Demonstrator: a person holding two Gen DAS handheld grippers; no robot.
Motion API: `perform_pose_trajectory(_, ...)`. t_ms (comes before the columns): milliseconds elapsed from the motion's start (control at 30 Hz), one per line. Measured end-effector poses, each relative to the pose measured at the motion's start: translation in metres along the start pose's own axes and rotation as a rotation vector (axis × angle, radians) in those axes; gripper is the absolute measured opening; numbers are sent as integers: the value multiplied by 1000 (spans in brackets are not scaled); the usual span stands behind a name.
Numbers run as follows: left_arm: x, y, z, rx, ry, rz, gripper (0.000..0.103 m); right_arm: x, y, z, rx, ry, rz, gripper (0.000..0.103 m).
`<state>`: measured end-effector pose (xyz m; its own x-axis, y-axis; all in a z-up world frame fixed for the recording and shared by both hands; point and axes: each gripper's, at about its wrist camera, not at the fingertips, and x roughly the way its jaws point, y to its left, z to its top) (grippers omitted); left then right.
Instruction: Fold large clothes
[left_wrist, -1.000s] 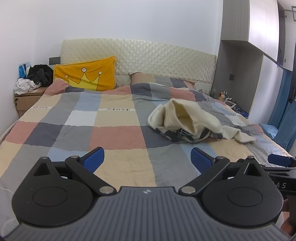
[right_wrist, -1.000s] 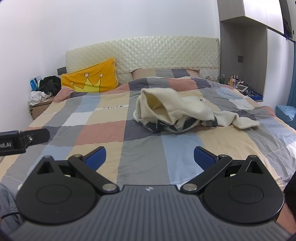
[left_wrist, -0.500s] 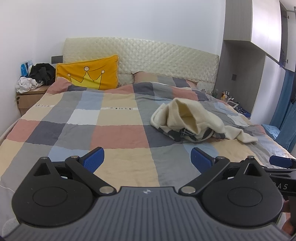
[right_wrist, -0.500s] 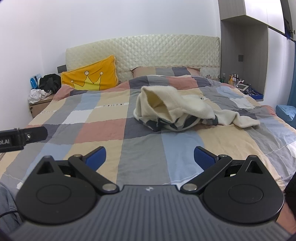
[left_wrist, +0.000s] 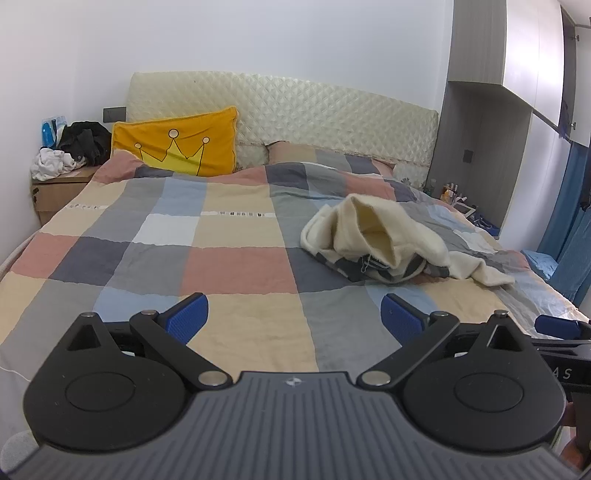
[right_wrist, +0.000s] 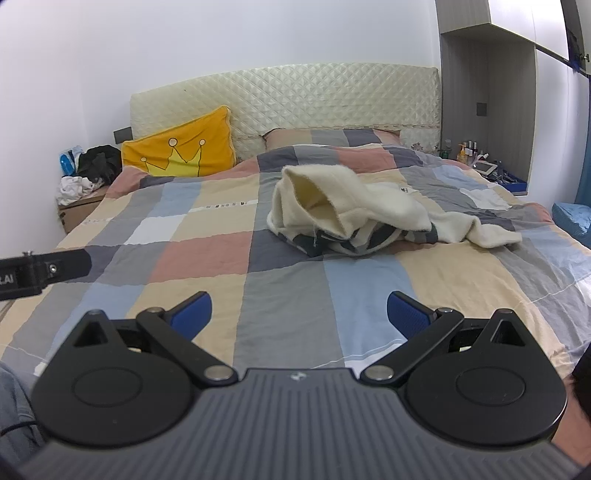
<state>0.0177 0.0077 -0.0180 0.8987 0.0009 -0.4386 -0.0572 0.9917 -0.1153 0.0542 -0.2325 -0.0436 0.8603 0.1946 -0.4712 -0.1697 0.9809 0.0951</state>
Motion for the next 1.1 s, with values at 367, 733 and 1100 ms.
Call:
perform_pose_trajectory(367, 3, -3, -3, 4, -2, -31, 101, -2, -2, -3, -1, -3, -34, 103)
perform_pose_trajectory(733, 10, -2, -7, 7, 9, -54, 101, 3, 2, -9, 8, 15, -32, 103)
perform_pose_trajectory(1100, 21, 0, -4, 8, 15, -64, 101, 8, 1, -11, 15, 19, -36, 103)
